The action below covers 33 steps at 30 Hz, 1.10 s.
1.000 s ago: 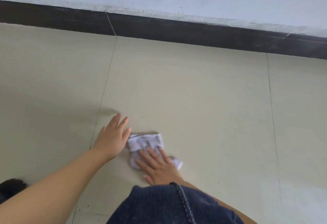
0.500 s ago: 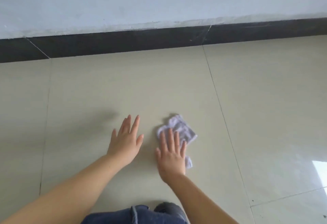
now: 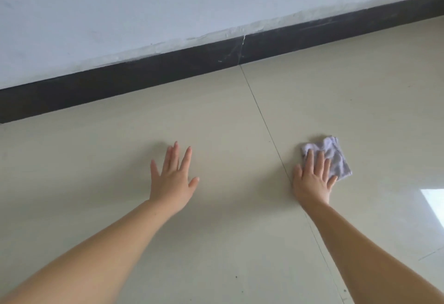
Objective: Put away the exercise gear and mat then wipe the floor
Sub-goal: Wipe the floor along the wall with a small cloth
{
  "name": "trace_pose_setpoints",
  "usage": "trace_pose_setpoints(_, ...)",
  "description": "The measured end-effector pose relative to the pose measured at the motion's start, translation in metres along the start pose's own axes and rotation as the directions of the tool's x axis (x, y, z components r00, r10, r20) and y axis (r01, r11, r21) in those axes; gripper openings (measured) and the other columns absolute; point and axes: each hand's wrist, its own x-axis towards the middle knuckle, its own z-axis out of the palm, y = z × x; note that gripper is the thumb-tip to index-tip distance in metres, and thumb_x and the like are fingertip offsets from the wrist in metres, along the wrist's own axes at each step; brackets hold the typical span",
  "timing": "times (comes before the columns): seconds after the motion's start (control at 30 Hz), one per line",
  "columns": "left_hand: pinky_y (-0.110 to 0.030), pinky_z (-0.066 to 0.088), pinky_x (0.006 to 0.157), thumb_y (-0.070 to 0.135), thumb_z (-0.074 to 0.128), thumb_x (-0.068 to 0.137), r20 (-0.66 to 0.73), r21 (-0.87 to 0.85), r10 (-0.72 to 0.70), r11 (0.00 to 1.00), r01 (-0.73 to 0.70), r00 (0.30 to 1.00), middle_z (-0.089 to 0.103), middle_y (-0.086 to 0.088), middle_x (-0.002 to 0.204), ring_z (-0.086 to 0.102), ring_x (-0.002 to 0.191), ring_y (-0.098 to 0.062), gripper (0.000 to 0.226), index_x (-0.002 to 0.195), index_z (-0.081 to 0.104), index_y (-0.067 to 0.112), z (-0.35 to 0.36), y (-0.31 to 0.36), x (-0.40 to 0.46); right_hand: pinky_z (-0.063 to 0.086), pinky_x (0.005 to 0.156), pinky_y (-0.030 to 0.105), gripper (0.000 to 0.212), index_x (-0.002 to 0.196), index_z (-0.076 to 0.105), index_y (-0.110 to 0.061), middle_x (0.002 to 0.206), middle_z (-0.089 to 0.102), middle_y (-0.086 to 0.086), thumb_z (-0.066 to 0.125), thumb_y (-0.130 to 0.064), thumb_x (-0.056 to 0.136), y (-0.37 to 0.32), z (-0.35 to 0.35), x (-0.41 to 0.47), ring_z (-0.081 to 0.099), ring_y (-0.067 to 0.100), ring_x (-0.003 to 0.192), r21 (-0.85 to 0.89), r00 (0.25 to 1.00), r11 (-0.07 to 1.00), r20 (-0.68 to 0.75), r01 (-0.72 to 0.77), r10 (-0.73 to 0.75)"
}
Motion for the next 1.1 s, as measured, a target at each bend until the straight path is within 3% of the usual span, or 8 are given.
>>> trace_pose_setpoints(0.1, -0.057, -0.003, 0.113, 0.064, 0.048, 0.085, 0.105, -0.070, -0.089, 0.993, 0.097, 0.990, -0.034, -0.004, 0.152, -0.028, 0.142, -0.020, 0.102, 0.145, -0.026, 0.029, -0.006, 0.012, 0.027, -0.009, 0.118, 0.044, 0.059, 0.152, 0.005, -0.027, 0.160, -0.003, -0.002, 0.011, -0.043, 0.096, -0.051, 0.038, -0.032, -0.006, 0.020, 0.148, -0.078, 0.952, 0.951, -0.044, 0.299, -0.303)
trace_pose_setpoints(0.2, -0.060, -0.005, 0.111, 0.074, 0.060, 0.068, 0.229, -0.026, -0.071, 0.997, 0.079, 0.971, -0.046, -0.007, 0.145, -0.036, 0.137, -0.022, 0.128, 0.139, -0.035, 0.028, -0.004, 0.006, 0.039, 0.011, 0.113, 0.045, 0.051, 0.145, 0.034, -0.025, 0.154, 0.032, 0.000, 0.022, -0.039, 0.098, -0.086, 0.061, -0.047, 0.024, 0.023, 0.143, -0.175, 0.747, 0.729, 0.059, 0.661, -0.663)
trace_pose_setpoints(0.33, -0.058, -0.010, 0.111, 0.075, 0.063, 0.063, 0.230, 0.002, -0.038, 0.999, 0.039, 0.972, -0.055, 0.000, 0.129, -0.042, 0.130, -0.015, 0.132, 0.127, -0.043, 0.028, 0.000, -0.007, 0.039, 0.000, 0.117, 0.041, 0.057, 0.149, 0.025, -0.028, 0.158, 0.022, -0.001, 0.003, -0.045, 0.100, -0.091, 0.023, 0.035, 0.020, 0.022, 0.146, -0.217, 0.754, 0.732, 0.025, 0.646, -0.657)
trace_pose_setpoints(0.43, -0.058, -0.012, 0.110, 0.075, 0.061, 0.065, 0.228, -0.008, -0.007, 1.000, 0.009, 0.974, -0.056, 0.002, 0.129, -0.045, 0.126, -0.015, 0.129, 0.123, -0.045, 0.031, 0.001, -0.007, 0.037, -0.010, 0.117, 0.041, 0.052, 0.152, 0.005, -0.031, 0.161, -0.005, -0.005, 0.014, -0.038, 0.101, -0.071, -0.023, 0.107, -0.008, 0.016, 0.147, -0.082, 0.956, 0.954, -0.036, 0.288, -0.292)
trace_pose_setpoints(0.53, -0.057, -0.014, 0.110, 0.073, 0.061, 0.067, 0.232, -0.033, 0.003, 0.999, 0.005, 0.973, -0.056, 0.003, 0.128, -0.045, 0.129, -0.017, 0.127, 0.122, -0.046, 0.033, 0.001, -0.009, 0.037, -0.008, 0.118, 0.048, 0.054, 0.152, 0.002, -0.028, 0.160, -0.010, -0.002, 0.017, -0.036, 0.101, -0.085, -0.038, 0.119, -0.012, 0.019, 0.147, 0.031, 1.000, 0.999, -0.011, -0.011, 0.011)
trace_pose_setpoints(0.8, -0.057, -0.008, 0.112, 0.079, 0.056, 0.064, 0.226, 0.019, -0.051, 0.999, 0.048, 0.973, -0.055, 0.001, 0.126, -0.035, 0.139, -0.023, 0.128, 0.123, -0.046, 0.028, 0.001, -0.007, 0.037, -0.014, 0.116, 0.039, 0.053, 0.151, 0.000, -0.033, 0.160, -0.010, -0.006, 0.015, -0.042, 0.102, -0.190, 0.015, 0.064, -0.012, 0.015, 0.147, -0.219, 0.733, 0.701, 0.136, 0.679, -0.667)
trace_pose_setpoints(0.93, -0.057, -0.008, 0.112, 0.079, 0.054, 0.065, 0.246, 0.036, -0.037, 0.999, 0.029, 0.969, -0.056, 0.000, 0.126, -0.035, 0.138, -0.025, 0.126, 0.121, -0.047, 0.029, 0.002, -0.005, 0.038, -0.012, 0.116, 0.042, 0.053, 0.152, -0.001, -0.029, 0.160, -0.012, -0.001, 0.014, -0.037, 0.102, -0.138, -0.026, 0.120, -0.014, 0.018, 0.147, -0.062, 0.977, 0.977, -0.042, 0.206, -0.209)
trace_pose_setpoints(1.1, -0.058, -0.008, 0.112, 0.079, 0.053, 0.066, 0.257, 0.043, -0.036, 0.999, 0.026, 0.966, -0.057, -0.001, 0.124, -0.035, 0.138, -0.025, 0.125, 0.120, -0.049, 0.031, 0.001, -0.006, 0.038, -0.008, 0.116, 0.051, 0.056, 0.153, -0.002, -0.022, 0.160, -0.012, 0.004, 0.013, -0.039, 0.102, -0.126, -0.043, 0.135, -0.014, 0.026, 0.146, 0.222, 0.923, 0.903, -0.033, -0.368, 0.384)
